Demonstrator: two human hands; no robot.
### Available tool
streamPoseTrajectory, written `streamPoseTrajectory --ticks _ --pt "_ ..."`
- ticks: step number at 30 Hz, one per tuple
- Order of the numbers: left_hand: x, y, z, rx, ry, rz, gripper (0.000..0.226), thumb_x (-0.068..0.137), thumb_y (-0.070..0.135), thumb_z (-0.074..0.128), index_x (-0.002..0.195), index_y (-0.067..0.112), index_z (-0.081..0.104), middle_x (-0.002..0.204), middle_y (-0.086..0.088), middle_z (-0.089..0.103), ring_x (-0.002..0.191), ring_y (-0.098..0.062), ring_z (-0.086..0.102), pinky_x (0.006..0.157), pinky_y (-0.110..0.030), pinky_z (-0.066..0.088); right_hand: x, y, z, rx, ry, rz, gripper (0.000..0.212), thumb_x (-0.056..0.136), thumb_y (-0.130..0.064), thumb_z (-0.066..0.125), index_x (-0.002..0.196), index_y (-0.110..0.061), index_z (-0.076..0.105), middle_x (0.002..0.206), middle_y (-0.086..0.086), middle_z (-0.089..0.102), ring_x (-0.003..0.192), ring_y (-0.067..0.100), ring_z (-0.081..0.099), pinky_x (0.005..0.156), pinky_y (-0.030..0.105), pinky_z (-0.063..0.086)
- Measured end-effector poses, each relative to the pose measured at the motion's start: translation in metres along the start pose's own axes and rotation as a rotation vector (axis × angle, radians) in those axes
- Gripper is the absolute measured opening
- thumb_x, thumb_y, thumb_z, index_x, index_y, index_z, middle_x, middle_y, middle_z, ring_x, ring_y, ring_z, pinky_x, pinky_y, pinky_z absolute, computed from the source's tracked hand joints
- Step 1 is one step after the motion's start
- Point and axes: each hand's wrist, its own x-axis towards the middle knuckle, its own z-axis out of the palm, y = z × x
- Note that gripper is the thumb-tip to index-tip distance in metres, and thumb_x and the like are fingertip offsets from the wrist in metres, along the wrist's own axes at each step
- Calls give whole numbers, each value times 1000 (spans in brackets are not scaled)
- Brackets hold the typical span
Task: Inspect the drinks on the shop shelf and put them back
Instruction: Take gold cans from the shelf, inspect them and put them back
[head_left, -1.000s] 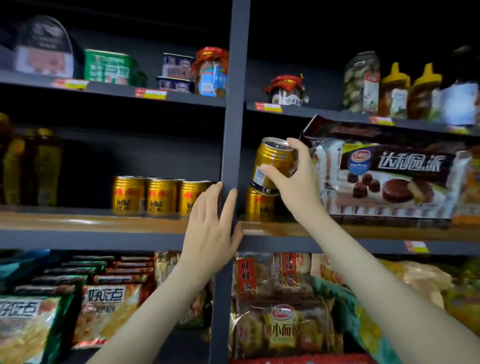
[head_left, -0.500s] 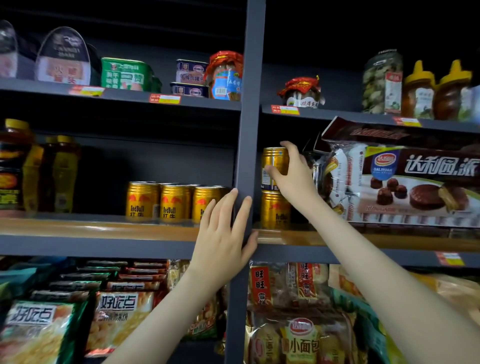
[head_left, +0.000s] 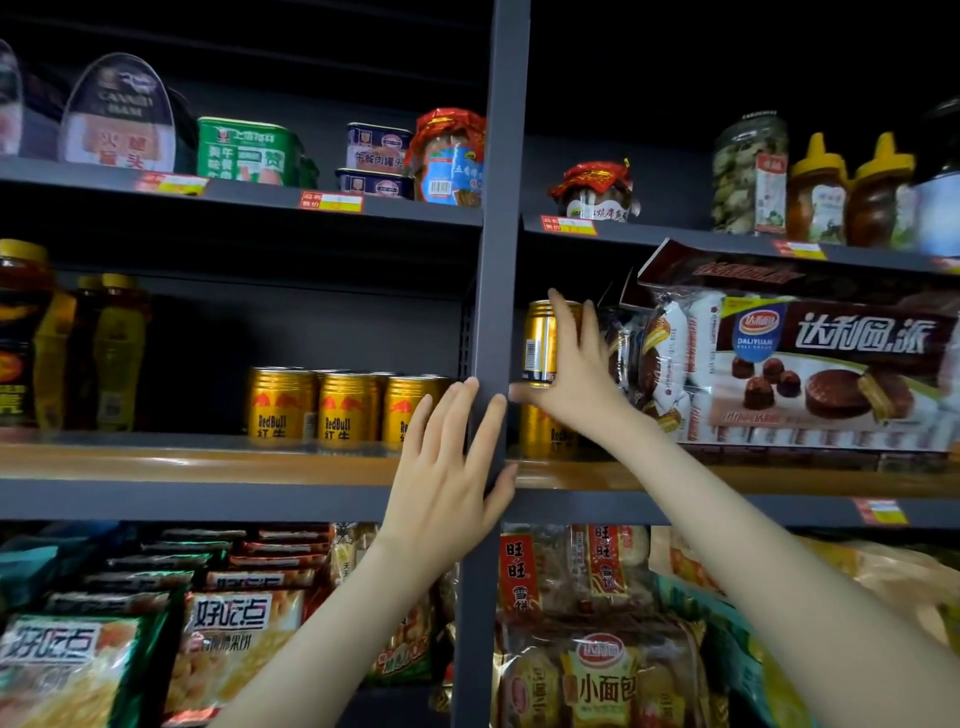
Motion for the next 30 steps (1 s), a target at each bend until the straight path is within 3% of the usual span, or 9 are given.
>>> streamPoseTrajectory --ticks 2,4,11,21,25,30 --pt "-1 0 1 5 -11 11 58 94 37 44 142 6 34 147 -19 30 137 -35 33 112 -51 30 -8 5 8 -110 -54 -25 128 71 -37 83 148 -41 -19 152 1 -39 145 35 -19 115 57 11" --pt "-1 1 2 3 -19 15 58 94 36 44 142 5 34 147 -19 30 138 -35 32 112 -51 29 -13 10 13 -140 -65 -43 129 71 -33 84 147 -42 -20 147 -3 -46 146 36 -13 114 55 19" --pt "-1 1 0 17 -37 13 58 94 36 45 141 4 36 146 -21 34 137 -35 33 112 -50 30 -15 16 13 -115 -11 -12 122 74 -20 82 150 -41 -11 151 -3 -41 146 37 2 111 49 29" --pt "2 3 -5 40 -52 2 57 92 37 45 139 5 39 142 -23 44 134 -35 37 112 -50 29 -16 24 6 -246 31 82 122 77 -10 79 149 -40 -15 150 1 -42 146 39 -6 110 47 32" --pt "3 1 -9 67 -85 7 57 93 40 44 138 7 40 142 -22 46 134 -35 38 113 -49 28 -14 21 6 -350 20 137 125 77 -15 80 148 -39 -20 149 4 -43 146 39 -6 107 48 36" --pt "3 -12 -23 55 -133 102 57 92 45 45 136 9 51 144 -20 46 135 -34 36 112 -51 27 -23 17 5 -411 83 130 120 78 -21 79 151 -32 -17 154 7 -34 146 35 -16 116 50 25"
